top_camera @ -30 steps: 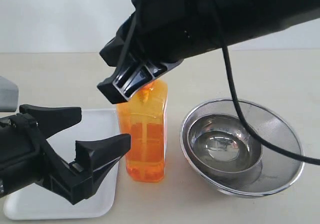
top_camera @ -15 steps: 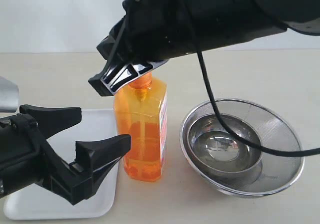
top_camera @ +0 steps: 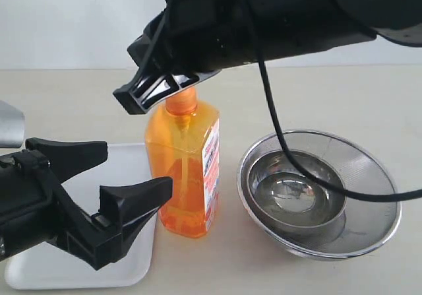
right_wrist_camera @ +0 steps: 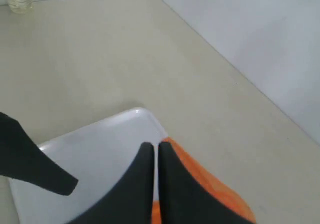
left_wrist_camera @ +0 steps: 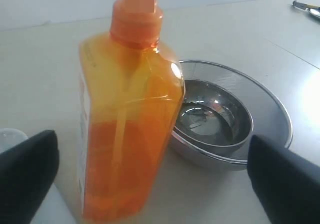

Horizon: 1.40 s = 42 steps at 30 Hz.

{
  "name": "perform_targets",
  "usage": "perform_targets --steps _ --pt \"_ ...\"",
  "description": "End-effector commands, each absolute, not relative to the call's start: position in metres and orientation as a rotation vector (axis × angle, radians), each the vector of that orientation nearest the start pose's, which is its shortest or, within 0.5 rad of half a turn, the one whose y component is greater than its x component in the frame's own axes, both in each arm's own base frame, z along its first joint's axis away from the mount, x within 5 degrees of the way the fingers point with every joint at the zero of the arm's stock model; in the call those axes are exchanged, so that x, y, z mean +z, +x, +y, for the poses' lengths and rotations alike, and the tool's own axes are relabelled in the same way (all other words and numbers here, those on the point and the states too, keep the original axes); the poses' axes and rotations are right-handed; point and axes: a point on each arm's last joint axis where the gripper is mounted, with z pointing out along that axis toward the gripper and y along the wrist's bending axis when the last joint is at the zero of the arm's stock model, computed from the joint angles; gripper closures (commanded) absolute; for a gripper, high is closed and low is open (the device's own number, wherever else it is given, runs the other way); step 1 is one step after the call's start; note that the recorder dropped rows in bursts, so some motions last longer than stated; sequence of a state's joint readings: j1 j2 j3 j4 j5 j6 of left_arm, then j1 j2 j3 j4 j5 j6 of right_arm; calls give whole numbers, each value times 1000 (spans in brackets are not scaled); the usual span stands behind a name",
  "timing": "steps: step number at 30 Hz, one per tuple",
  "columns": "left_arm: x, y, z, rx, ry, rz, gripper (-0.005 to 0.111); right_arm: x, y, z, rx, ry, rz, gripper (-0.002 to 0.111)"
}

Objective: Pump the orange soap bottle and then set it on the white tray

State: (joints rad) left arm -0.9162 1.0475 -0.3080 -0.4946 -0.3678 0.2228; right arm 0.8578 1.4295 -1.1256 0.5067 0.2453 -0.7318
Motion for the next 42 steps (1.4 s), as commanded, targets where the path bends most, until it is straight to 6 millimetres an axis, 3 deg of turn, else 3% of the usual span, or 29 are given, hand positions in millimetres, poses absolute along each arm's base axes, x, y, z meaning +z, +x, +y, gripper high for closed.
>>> perform_targets --steps 1,14,18,26,37,42 --pt "223 127 -140 -632 519 1868 12 340 202 255 549 -1146 1734 108" --pt "227 128 -140 -624 512 1818 12 373 152 229 718 -1265 1741 108" --pt "227 128 -140 -624 515 1822 12 363 136 228 734 -1294 1730 108" --pt "227 129 -140 -622 512 1821 12 333 125 197 689 -1127 1749 108" --pt "224 129 -141 -622 518 1847 12 333 96 151 718 -1018 1659 108" --pt "214 134 -147 -594 536 1868 12 338 92 145 724 -993 1627 108"
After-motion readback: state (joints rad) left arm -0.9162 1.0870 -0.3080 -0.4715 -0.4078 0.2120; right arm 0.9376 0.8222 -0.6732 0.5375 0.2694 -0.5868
